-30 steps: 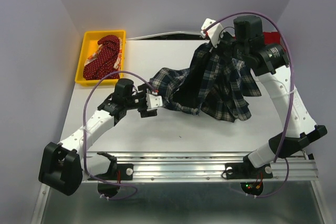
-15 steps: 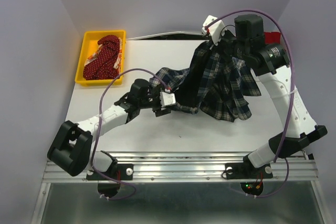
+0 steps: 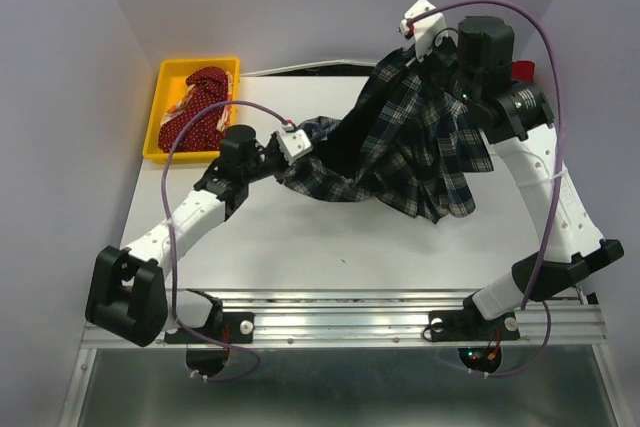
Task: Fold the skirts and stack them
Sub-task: Flatten the skirt out
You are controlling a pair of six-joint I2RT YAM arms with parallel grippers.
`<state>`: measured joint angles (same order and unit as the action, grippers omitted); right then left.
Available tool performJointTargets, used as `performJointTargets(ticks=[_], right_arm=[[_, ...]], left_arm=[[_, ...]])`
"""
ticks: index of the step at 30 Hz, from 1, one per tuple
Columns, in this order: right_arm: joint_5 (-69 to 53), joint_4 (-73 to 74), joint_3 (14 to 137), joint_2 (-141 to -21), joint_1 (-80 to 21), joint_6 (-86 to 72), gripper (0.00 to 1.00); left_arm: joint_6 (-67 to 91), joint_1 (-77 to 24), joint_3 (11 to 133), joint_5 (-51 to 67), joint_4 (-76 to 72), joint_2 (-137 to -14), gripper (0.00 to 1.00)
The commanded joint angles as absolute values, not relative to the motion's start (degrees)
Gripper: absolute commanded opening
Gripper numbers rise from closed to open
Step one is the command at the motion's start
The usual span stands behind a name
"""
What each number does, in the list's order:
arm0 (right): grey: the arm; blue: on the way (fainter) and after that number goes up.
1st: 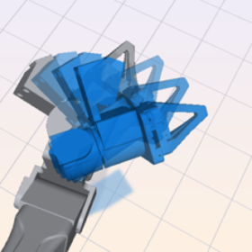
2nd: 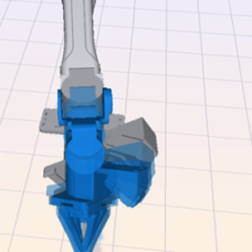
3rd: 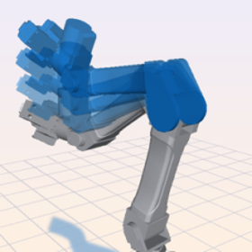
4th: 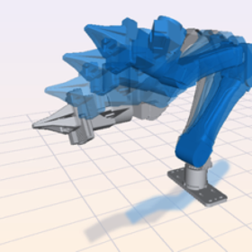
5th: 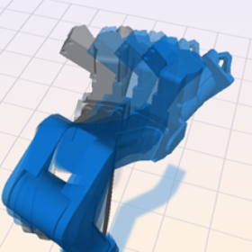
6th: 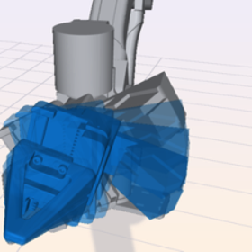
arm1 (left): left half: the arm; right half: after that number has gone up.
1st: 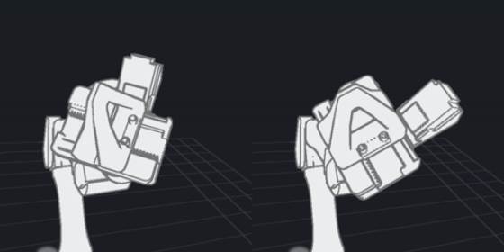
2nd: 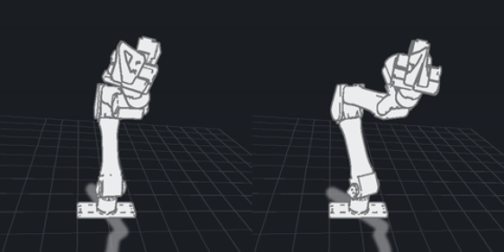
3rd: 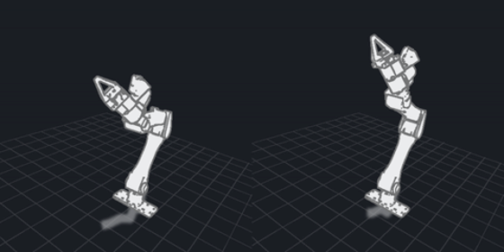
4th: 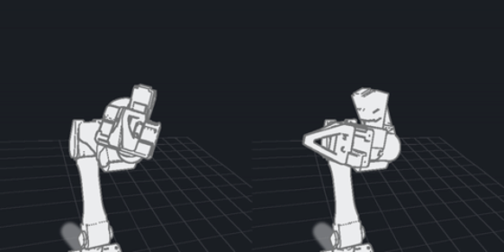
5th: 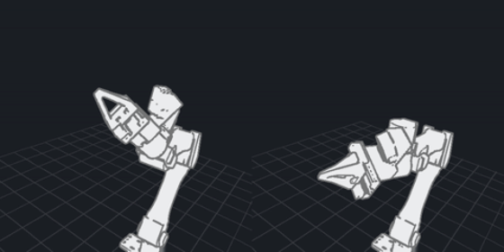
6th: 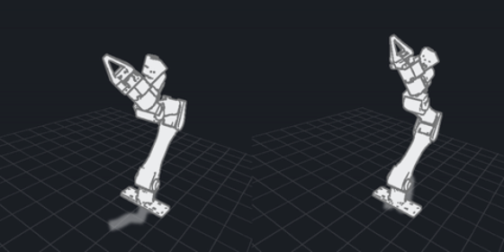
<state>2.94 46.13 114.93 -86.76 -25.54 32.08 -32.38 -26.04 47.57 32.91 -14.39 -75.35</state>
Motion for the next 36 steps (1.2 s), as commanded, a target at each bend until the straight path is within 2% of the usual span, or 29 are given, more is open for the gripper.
performJointTargets(ticks=[1,8,14,21,27,32,36], right_arm=[[7.74,33.49,117.77,-84.20,-22.59,27.25,0.01],[12.13,29.80,117.77,-82.88,-20.22,23.65,0.01],[11.78,28.83,118.74,-81.13,-14.86,19.43,0.01],[3.34,30.76,107.06,-66.02,-14.85,19.16,0.01],[-7.10,42.16,104.94,-56.35,-14.85,16.53,0.01],[-12.48,45.88,100.74,-56.25,-14.85,15.03,0.01],[-15.82,42.99,92.30,-60.63,-14.85,13.98,0.03]], left_arm=[[-26.28,-22.51,51.59,34.36,-14.07,-67.60,0.00],[-23.29,-17.32,58.35,35.42,-5.11,-61.62,0.00],[-19.60,-11.43,71.79,26.81,5.59,-60.38,0.00],[-24.60,-10.55,77.34,32.60,18.44,-50.55,0.00],[-28.39,-10.55,79.97,38.57,32.33,-42.20,0.00],[-27.51,-10.55,82.09,39.99,38.13,-41.65,0.00],[-23.21,-10.55,79.46,34.30,36.75,-48.93,0.00]])
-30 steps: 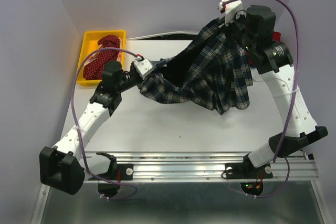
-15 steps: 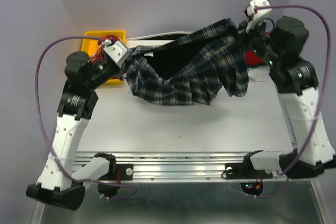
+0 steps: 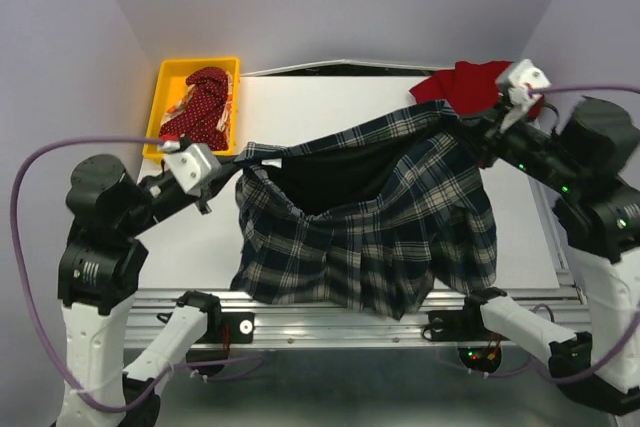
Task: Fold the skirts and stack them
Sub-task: Flatten the skirt out
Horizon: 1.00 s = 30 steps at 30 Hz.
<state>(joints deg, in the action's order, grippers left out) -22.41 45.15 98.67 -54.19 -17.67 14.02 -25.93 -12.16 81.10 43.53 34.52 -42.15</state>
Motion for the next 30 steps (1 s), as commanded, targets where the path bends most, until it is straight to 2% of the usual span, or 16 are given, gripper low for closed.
performJointTargets(ticks=[1,3,5,6,7,8,9,10,11,12,15,16,18,22,25,30], right_arm=[[-15.99,41.67,89.67,-64.12,-14.85,13.54,0.04],[-15.47,41.05,88.07,-68.71,-14.85,13.10,0.05],[-14.24,41.04,86.84,-76.41,-14.85,11.87,0.15],[-13.63,41.04,86.75,-78.90,-13.72,11.34,0.28],[-14.58,41.04,86.75,-81.27,-12.75,10.21,0.63],[-14.85,41.13,87.44,-83.47,-11.87,9.41,0.76],[-15.20,41.22,88.06,-87.15,-9.86,8.71,0.93],[-15.90,41.48,88.85,-88.49,-8.54,8.70,1.00],[-16.69,41.66,89.47,-89.38,-7.39,8.79,1.00],[-17.13,41.66,89.91,-90.08,-6.43,9.05,1.00],[-17.84,41.22,90.35,-91.49,-4.92,12.47,0.99],[-18.36,40.96,90.35,-92.45,-4.92,12.92,0.97],[-19.77,41.13,90.70,-93.86,-4.92,13.80,0.84],[-24.69,42.01,92.90,-98.43,-4.92,13.72,0.70],[-27.15,40.35,94.92,-103.00,-4.92,11.88,0.67],[-28.73,37.01,100.88,-113.26,-4.92,7.39,0.60]], left_arm=[[-22.16,-10.55,77.54,33.41,35.43,-52.61,0.00],[-21.54,-10.55,75.15,32.00,33.93,-56.84,0.00],[-20.23,-10.55,73.75,29.99,31.13,-64.46,0.02],[-19.43,-10.55,73.74,28.49,30.07,-67.21,0.12],[-18.29,-10.46,74.09,26.56,29.28,-70.19,0.21],[-17.76,-10.46,74.61,24.80,28.40,-75.62,0.37],[-17.93,-10.37,77.23,22.78,29.26,-78.02,0.55],[-17.93,-10.11,78.56,22.42,29.70,-80.22,0.71],[-17.84,-9.67,79.62,22.41,30.58,-81.72,0.83],[-18.02,-8.88,80.67,22.85,31.19,-83.57,0.87],[-19.85,-8.53,81.92,21.89,29.54,-83.32,0.90],[-20.12,-8.53,81.91,21.97,29.10,-83.06,0.90],[-21.00,-8.53,82.09,23.19,28.56,-83.40,0.88],[-25.04,-8.61,84.90,28.99,31.90,-87.00,0.82],[-27.59,-9.66,85.61,32.08,32.88,-90.08,0.79],[-21.04,-11.69,86.65,23.40,25.51,-95.69,0.79]])
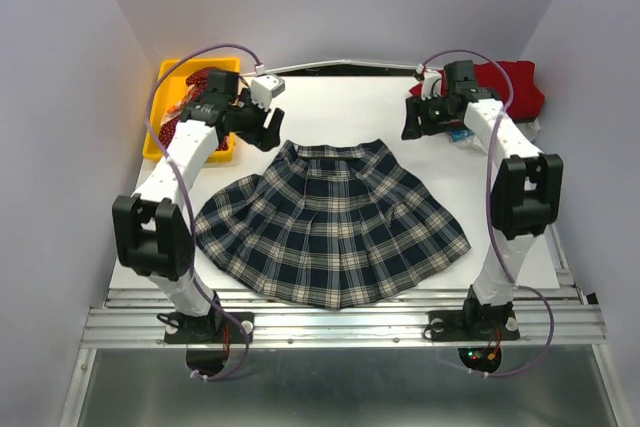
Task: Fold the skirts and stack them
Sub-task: Flatten the skirt out
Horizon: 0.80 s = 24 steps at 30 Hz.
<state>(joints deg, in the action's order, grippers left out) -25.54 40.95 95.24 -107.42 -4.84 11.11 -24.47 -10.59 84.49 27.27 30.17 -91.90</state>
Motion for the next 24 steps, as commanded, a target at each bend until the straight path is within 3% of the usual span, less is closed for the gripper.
performJointTargets(ticks=[1,7,18,24], right_arm=[[-29.52,35.70,101.68,-114.42,-4.92,5.82,0.58],[-26.92,30.33,103.35,-118.73,-8.86,7.81,0.50],[-13.54,30.76,107.66,-126.90,-15.99,14.24,0.52],[-12.04,31.02,108.02,-129.02,-16.00,14.41,0.53]], left_arm=[[-19.79,-11.95,88.05,22.25,24.62,-96.76,0.78],[-18.37,-15.72,90.70,17.85,23.64,-103.88,0.69],[-17.58,-19.77,90.97,8.80,22.50,-109.95,0.75],[-18.81,-21.09,91.32,6.86,22.68,-111.53,0.72]])
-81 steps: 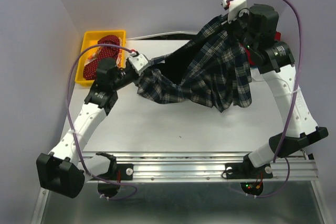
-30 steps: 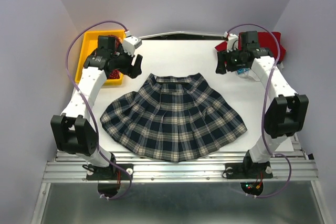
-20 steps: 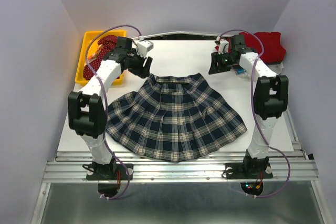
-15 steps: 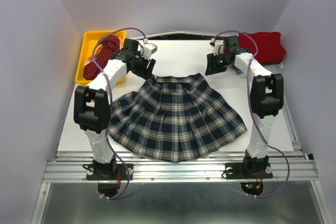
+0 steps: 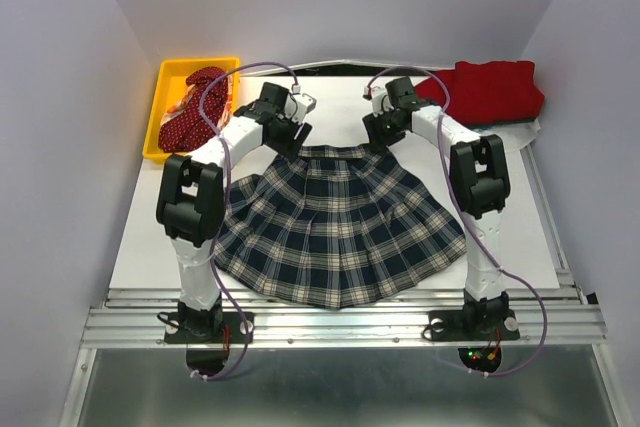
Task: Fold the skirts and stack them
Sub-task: Flatten the skirt out
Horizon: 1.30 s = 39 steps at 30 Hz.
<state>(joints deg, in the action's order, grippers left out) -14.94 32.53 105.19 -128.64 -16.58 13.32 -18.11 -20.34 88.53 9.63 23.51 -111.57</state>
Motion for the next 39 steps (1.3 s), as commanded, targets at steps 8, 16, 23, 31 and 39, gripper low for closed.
performJointTargets(ticks=[8,16,23,31,39], right_arm=[[-11.25,31.29,109.42,-131.30,-16.00,13.45,0.52],[-10.37,31.55,109.69,-132.36,-16.00,12.66,0.28],[-7.39,31.99,108.29,-132.45,-16.00,14.06,0.01],[-1.77,31.29,104.86,-131.84,-16.00,16.78,0.01],[3.69,29.80,101.08,-131.22,-14.16,18.81,0.01]], left_arm=[[-20.13,-23.03,92.55,2.64,21.36,-114.96,0.61],[-22.50,-23.64,92.99,-2.10,21.44,-118.12,0.58],[-22.24,-23.20,93.17,-2.73,21.45,-116.46,0.15],[-19.60,-15.39,93.77,10.45,23.46,-110.48,0.00],[-15.12,-5.20,99.66,19.33,26.80,-118.99,0.00]])
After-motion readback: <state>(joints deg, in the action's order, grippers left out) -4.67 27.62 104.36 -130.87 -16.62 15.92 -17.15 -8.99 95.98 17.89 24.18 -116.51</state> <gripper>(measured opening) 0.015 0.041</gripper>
